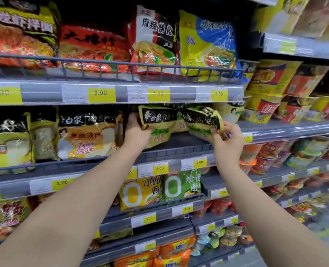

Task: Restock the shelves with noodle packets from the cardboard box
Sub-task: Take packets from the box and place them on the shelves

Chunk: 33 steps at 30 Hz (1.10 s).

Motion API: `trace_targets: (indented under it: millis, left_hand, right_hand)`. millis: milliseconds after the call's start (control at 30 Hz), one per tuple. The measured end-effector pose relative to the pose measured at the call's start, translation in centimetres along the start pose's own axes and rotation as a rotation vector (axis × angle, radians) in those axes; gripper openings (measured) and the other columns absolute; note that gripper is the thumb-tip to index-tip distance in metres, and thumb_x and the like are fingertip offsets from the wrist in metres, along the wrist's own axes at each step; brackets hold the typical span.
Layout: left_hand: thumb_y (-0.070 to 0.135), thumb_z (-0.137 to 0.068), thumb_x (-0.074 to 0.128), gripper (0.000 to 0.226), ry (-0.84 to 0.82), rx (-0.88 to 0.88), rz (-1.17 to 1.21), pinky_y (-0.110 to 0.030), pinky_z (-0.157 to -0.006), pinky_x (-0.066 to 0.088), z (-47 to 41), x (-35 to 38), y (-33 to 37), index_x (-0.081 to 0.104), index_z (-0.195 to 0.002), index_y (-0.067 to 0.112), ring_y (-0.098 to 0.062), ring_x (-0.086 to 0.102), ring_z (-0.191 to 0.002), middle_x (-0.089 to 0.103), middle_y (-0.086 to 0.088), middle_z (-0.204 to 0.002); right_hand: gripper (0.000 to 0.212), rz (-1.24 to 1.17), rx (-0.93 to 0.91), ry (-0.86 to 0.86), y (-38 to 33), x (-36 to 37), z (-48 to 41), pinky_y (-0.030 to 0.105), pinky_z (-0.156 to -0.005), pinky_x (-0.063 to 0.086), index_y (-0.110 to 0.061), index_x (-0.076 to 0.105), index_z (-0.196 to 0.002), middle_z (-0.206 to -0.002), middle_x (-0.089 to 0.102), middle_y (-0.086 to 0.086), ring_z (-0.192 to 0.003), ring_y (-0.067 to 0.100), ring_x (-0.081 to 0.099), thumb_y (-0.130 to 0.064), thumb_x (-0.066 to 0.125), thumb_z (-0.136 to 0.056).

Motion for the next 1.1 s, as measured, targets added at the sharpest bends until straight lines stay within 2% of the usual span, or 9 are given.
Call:
trace_targets:
  millis: [167,233,400,533,633,800,933,1033,1100]
  left_hand:
    - [0.014,-0.082,0.065,0.064,0.396,0.137,-0.304,-0.037,-0.105,0.032,-0.2,0.7,-0.4,0.033,-0.135,-0.002,-0.041,0.033,-0.132,0.031,-0.026,-0.142]
    - [0.016,-0.078,0.06,0.057,0.5,0.215,-0.492,-0.045,-0.102,0.039,-0.9,1.3,-1.1,0.042,-0.128,-0.005,-0.046,0.042,-0.122,0.039,-0.032,-0.133]
    - [0.014,-0.079,0.062,0.047,0.216,0.164,-0.786,-0.039,-0.098,0.029,-2.2,2.6,-0.8,0.052,-0.124,0.021,-0.034,0.036,-0.124,0.042,-0.013,-0.133]
    - [0.011,-0.084,0.057,0.042,0.018,0.078,-0.802,-0.037,-0.102,0.037,-2.6,4.0,-1.0,0.056,-0.122,0.029,-0.029,0.036,-0.126,0.04,-0.003,-0.139]
    - [0.013,-0.085,0.056,0.041,0.018,0.064,-0.839,-0.036,-0.106,0.033,-2.2,4.5,-0.8,0.057,-0.122,0.03,-0.029,0.034,-0.129,0.037,-0.001,-0.142]
    - [0.011,-0.086,0.055,0.041,0.038,0.094,-0.678,-0.033,-0.106,0.03,-0.5,5.1,-0.6,0.057,-0.125,0.025,-0.027,0.039,-0.127,0.04,-0.005,-0.139]
    - [0.011,-0.084,0.055,0.036,0.116,0.174,-0.53,-0.035,-0.094,0.044,1.6,5.1,-0.1,0.061,-0.118,0.022,-0.027,0.049,-0.116,0.048,-0.008,-0.129]
    - [0.017,-0.088,0.054,0.033,0.143,0.153,-0.544,-0.033,-0.088,0.044,3.0,4.9,-0.2,0.059,-0.119,0.024,-0.029,0.047,-0.115,0.048,-0.009,-0.126]
    - [0.019,-0.088,0.055,0.032,0.151,0.141,-0.526,-0.035,-0.091,0.044,4.0,4.7,-0.7,0.059,-0.12,0.023,-0.029,0.047,-0.117,0.049,-0.008,-0.122]
  right_hand:
    - [0.026,0.068,0.057,-0.089,2.8,2.1,-3.1,0.013,-0.054,0.033,-0.021,0.042,-0.074,-0.07,0.044,-0.012,-0.062,0.003,0.042,-0.018,0.064,-0.088]
    - [0.019,0.092,0.059,-0.126,3.5,2.9,-4.2,0.013,-0.053,0.033,-0.015,0.046,-0.082,-0.069,0.045,-0.012,-0.061,0.002,0.043,-0.016,0.064,-0.087]
    - [0.022,0.015,0.143,-0.227,4.9,5.2,-6.3,0.024,-0.069,0.037,-0.012,0.045,-0.089,-0.07,0.049,-0.008,-0.072,0.018,0.049,-0.017,0.066,-0.086]
    - [0.019,0.025,0.128,-0.301,5.9,6.7,-7.3,0.02,-0.062,0.029,-0.011,0.046,-0.094,-0.072,0.05,-0.005,-0.075,0.02,0.049,-0.016,0.064,-0.088]
    - [0.033,0.337,0.151,-0.496,6.3,7.6,-9.0,0.024,-0.075,0.037,-0.003,0.049,-0.118,-0.107,0.062,0.016,-0.099,0.031,0.058,-0.018,0.057,-0.09]
    - [0.086,0.51,0.076,-0.523,5.7,6.2,-7.7,0.033,-0.114,0.021,-0.001,0.006,-0.149,-0.155,0.017,0.019,-0.141,0.032,0.022,-0.012,0.061,-0.084]
    - [0.06,0.365,-0.123,-0.27,5.3,4.4,-5.6,0.04,-0.1,0.035,-0.009,0.043,-0.135,-0.136,0.041,0.018,-0.122,0.036,0.04,-0.004,0.061,-0.078]
    - [0.029,0.444,-0.157,-0.506,5.4,4.8,-5.7,0.034,-0.078,0.043,-0.011,0.062,-0.11,-0.111,0.062,0.014,-0.104,0.034,0.055,-0.024,0.059,-0.084]
    - [0.038,0.57,-0.11,-0.675,5.8,5.5,-6.1,0.035,-0.079,0.044,-0.009,0.061,-0.114,-0.116,0.062,0.018,-0.11,0.035,0.053,-0.036,0.053,-0.089]
Point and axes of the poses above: each hand's wrist, its own z-axis away from the middle knuckle, its own x-axis out of the palm, y = z × x, the point moved 1 cm from there along -z, towards the middle knuckle
